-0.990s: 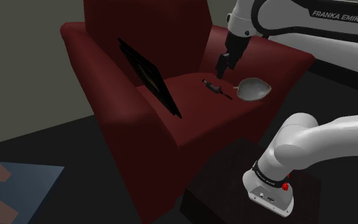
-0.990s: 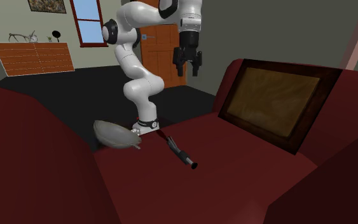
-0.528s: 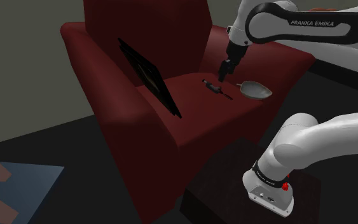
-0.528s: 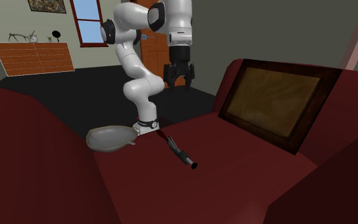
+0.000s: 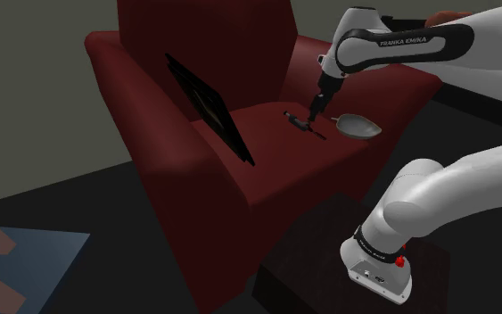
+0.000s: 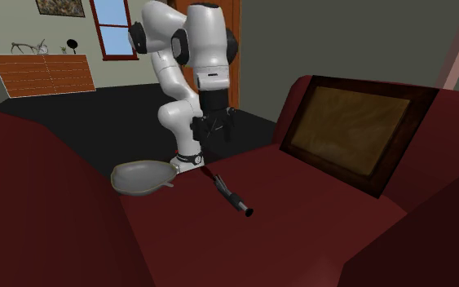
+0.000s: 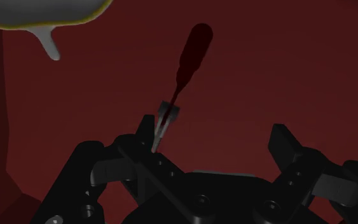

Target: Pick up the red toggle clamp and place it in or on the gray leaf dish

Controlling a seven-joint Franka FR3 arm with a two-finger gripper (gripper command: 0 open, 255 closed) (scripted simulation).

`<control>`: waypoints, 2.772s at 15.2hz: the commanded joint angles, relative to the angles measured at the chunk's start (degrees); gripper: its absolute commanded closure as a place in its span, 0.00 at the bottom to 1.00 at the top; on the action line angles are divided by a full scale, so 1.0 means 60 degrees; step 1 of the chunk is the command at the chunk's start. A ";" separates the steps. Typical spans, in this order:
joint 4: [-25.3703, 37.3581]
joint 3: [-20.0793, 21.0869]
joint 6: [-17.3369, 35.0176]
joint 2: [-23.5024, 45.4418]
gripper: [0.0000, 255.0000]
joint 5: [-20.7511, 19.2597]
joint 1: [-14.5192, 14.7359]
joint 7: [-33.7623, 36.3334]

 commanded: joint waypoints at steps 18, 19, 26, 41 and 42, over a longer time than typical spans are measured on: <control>-0.0240 -0.1427 0.2118 0.1994 0.00 0.0445 0.0343 -0.1513; -0.0239 -0.1427 0.2117 0.1993 0.00 0.0445 0.0342 -0.1513; -0.0239 -0.1426 0.2116 0.1992 1.00 0.0444 0.0342 -0.1512; 0.0848 -0.1077 0.0431 0.1373 1.00 0.0403 0.0298 -0.1316; 0.0950 -0.1052 0.0296 0.1339 1.00 0.0407 0.0299 -0.1305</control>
